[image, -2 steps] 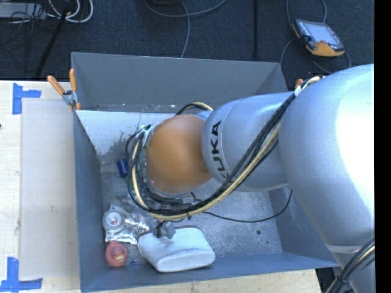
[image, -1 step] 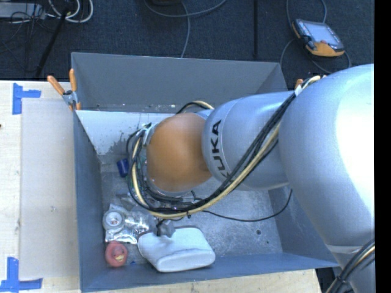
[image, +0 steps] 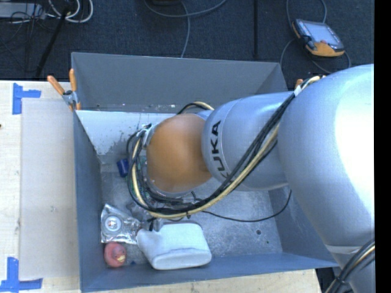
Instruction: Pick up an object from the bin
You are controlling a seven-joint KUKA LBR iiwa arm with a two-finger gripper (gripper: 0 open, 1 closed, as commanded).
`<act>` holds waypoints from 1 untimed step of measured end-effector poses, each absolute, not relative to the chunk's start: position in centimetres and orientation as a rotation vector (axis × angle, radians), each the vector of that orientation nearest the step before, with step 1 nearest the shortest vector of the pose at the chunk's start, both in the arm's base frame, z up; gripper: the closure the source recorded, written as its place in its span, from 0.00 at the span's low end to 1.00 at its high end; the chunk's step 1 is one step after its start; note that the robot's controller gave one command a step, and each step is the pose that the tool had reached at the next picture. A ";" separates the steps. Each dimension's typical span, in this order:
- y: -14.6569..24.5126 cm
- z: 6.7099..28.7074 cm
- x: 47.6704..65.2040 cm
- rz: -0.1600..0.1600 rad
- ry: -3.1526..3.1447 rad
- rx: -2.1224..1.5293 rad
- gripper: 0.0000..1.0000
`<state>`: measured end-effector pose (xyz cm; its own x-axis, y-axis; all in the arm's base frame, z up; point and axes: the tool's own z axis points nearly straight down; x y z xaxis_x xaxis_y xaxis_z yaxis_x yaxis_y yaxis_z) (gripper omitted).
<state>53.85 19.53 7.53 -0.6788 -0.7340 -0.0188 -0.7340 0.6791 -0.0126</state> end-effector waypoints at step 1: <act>19.6 13.8 54.0 0.000 2.875 -1.250 1.00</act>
Offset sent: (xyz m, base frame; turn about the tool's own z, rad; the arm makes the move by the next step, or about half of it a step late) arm 0.0000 0.0000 0.0593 0.0001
